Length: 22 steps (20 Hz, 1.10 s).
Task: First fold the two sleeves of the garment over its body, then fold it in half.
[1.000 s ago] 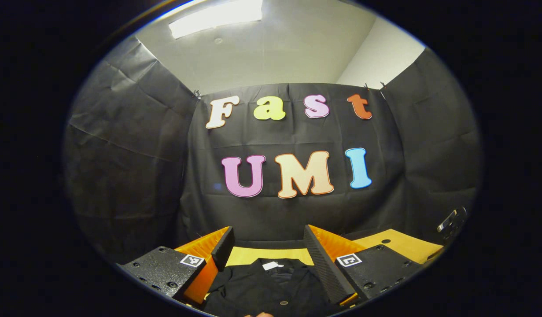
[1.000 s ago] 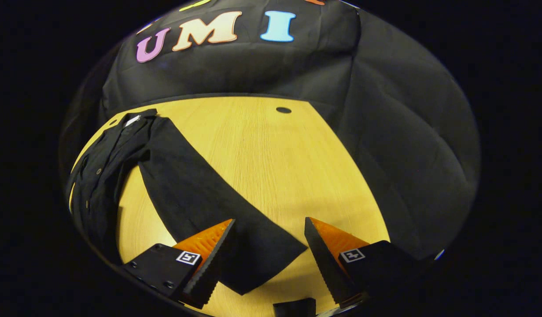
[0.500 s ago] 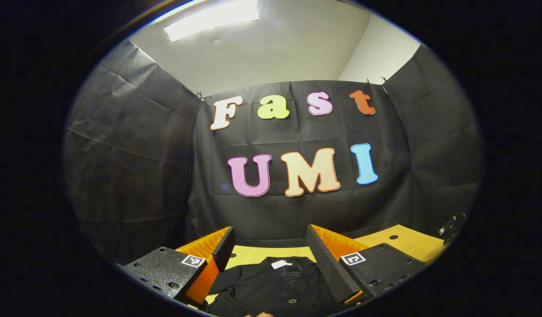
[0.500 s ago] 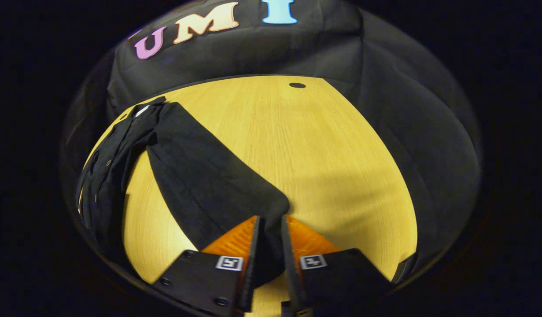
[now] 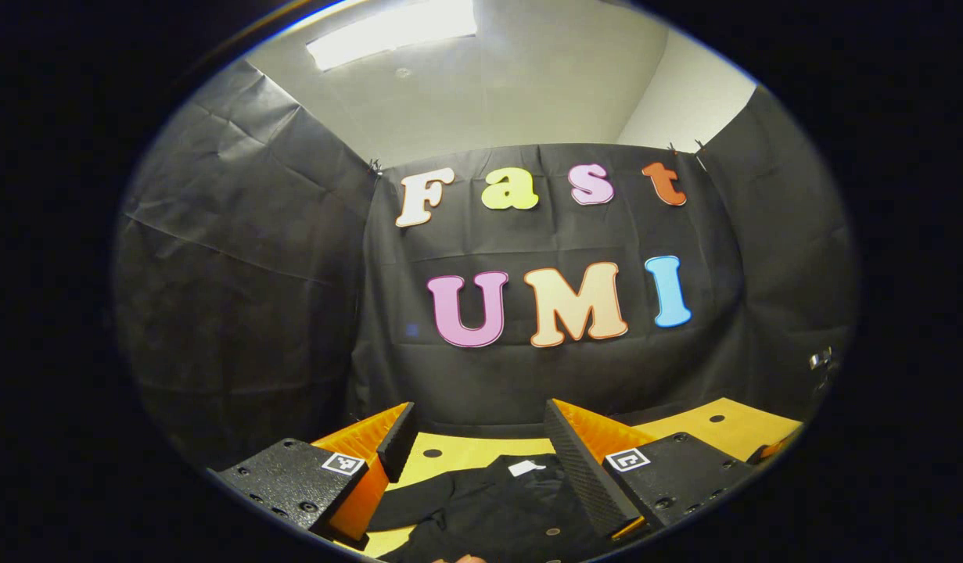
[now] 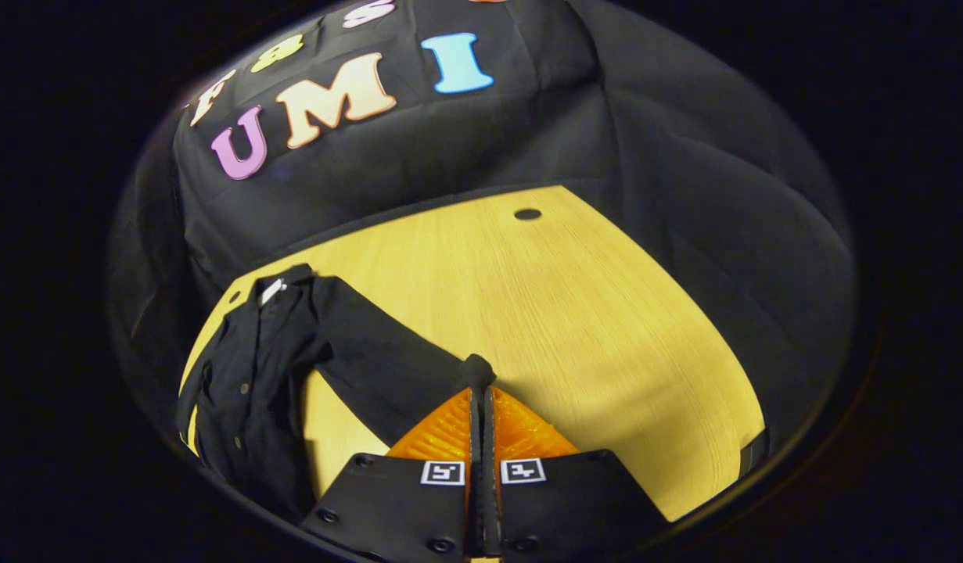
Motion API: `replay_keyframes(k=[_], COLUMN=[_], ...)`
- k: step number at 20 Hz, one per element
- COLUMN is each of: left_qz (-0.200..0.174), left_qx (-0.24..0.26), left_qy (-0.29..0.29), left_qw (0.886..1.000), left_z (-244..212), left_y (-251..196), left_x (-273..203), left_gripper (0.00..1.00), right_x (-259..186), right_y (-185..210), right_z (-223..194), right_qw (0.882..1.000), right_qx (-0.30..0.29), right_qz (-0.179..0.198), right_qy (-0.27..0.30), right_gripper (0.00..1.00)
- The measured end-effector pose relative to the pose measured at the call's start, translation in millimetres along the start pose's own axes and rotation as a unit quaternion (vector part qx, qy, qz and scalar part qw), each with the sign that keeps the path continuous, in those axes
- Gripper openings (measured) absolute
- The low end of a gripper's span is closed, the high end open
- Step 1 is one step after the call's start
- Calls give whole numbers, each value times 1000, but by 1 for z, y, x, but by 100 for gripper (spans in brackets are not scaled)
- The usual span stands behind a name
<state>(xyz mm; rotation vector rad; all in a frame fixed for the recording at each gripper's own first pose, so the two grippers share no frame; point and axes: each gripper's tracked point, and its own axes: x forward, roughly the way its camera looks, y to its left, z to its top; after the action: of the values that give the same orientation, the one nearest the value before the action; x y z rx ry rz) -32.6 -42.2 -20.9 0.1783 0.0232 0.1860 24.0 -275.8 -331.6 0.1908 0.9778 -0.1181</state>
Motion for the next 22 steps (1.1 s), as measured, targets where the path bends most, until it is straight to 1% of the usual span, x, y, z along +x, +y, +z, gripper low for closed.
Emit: replay_keyframes(k=[1,2,5,6,8,9,10,11,12,13,14,15,16,17,22], left_qz=[5,9,25,31,44,50,56,61,67,73,79,85,91,97,116], left_qx=[1,1,4,4,6,7,9,10,11,12,12,13,14,15,23], left_qy=[2,3,11,13,19,22,23,25,28,31,34,37,40,42,55], left_qw=[1000,1000,1000,999,999,998,998,998,997,997,996,996,995,994,991], left_z=[-3,-3,-11,-12,-17,-20,-22,-24,-27,-30,-34,-36,-38,-40,-54], left_y=[11,20,52,62,84,95,105,116,126,137,146,156,165,174,216], left_x=[0,0,0,0,-1,-2,-4,-4,-5,-5,-6,-7,-8,-8,-10], left_gripper=[99,95,95,99,99,95,95,99,99,95,96,99,95,99,99], right_x=[-4,-5,-8,-7,-8,-9,-9,-8,-8,-8,-7,-8,-7,-8,-1], right_y=[14,33,87,105,141,159,178,193,209,225,239,254,266,279,338], right_z=[12,22,45,51,60,63,67,68,71,73,74,73,74,74,73], right_qw=[1000,1000,997,996,994,993,991,990,988,986,985,983,982,980,972], right_qx=[-8,-17,-42,-48,-60,-65,-70,-74,-79,-85,-92,-98,-104,-112,-143], right_qz=[7,17,46,58,76,86,98,106,115,122,128,135,141,147,169], right_qy=[-13,-21,-40,-45,-55,-57,-62,-64,-67,-69,-70,-71,-73,-74,-73], right_gripper=[3,2,2,3,2,2,2,3,2,2,2,2,2,2,2])
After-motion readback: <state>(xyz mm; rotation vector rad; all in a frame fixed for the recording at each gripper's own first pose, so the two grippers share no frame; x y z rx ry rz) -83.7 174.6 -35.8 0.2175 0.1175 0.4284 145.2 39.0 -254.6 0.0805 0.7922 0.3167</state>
